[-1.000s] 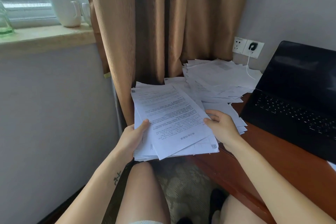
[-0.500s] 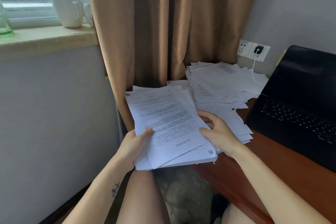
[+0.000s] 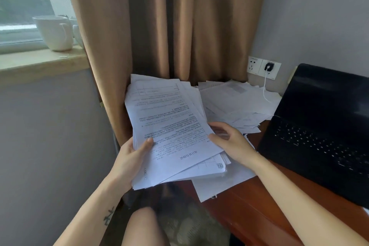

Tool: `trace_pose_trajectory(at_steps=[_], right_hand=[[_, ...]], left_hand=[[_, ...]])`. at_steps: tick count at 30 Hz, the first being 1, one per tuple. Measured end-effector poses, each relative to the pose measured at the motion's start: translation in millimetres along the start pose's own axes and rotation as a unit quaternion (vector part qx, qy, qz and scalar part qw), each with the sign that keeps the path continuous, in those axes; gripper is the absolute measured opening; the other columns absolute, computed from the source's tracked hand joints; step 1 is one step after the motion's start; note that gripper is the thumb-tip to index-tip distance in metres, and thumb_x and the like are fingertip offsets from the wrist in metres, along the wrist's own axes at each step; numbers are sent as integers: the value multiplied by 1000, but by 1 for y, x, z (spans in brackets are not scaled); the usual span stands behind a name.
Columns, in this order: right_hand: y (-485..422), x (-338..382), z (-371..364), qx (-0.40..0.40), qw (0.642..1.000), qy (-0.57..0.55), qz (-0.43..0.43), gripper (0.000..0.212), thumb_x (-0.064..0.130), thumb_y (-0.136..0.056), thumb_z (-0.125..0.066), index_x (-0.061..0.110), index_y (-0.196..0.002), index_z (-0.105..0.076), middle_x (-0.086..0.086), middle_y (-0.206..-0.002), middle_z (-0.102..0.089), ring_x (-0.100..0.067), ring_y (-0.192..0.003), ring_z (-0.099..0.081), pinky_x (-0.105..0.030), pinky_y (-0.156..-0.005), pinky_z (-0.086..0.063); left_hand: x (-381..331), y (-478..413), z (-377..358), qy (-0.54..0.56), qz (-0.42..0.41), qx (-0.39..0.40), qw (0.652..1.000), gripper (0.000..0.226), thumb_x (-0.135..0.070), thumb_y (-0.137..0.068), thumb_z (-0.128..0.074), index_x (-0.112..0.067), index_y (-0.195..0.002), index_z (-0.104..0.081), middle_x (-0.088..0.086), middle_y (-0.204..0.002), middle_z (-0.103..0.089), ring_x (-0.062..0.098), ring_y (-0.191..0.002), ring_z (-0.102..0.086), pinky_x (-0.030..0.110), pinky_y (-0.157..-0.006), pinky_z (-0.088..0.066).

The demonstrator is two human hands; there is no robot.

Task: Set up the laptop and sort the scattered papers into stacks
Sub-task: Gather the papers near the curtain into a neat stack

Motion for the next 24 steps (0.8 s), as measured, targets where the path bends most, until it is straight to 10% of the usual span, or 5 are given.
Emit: trace_pose_trajectory(at_steps=[6,14,24], right_hand=[[-38,-6,33,-23,1000,9,-2,33,21,-98,-65,26,-131,-61,10,-125,-63,2,-114,-56,-6,-83,-46],[-100,-55,63,-99,972,215,13,36,16,-96,-63,15,-132,-61,1,-131,-57,-21,-133,-44,-33,-113,-36],[-145,-78,54,-161,909,384,35,54,60,-90,-63,20,-126,-64,0,-130,-62,-26,-119,-53,-39,-98,-39]], left_hand=[[-3,-38,-33,-1,15,-20,1000,15,-24,-101,-67,-21,-116,-68,1,-105,-80,23,-90,-78,43,-82,-61],[26,-61,-51,-19,44,-46,998,14,-22,-99,-69,-20,-113,-67,-2,-96,-81,23,-86,-79,43,-81,-61],[38,-68,-45,-27,73,-63,995,24,-23,-99,-69,-14,-121,-69,8,-106,-80,34,-95,-78,56,-97,-56]])
Point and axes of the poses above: each hand's wrist, its own y-axis away from the middle knuckle, its own z-axis out of the back of the hand, x = y × z, the point moved 4 cm from there along -y, towards the middle knuckle
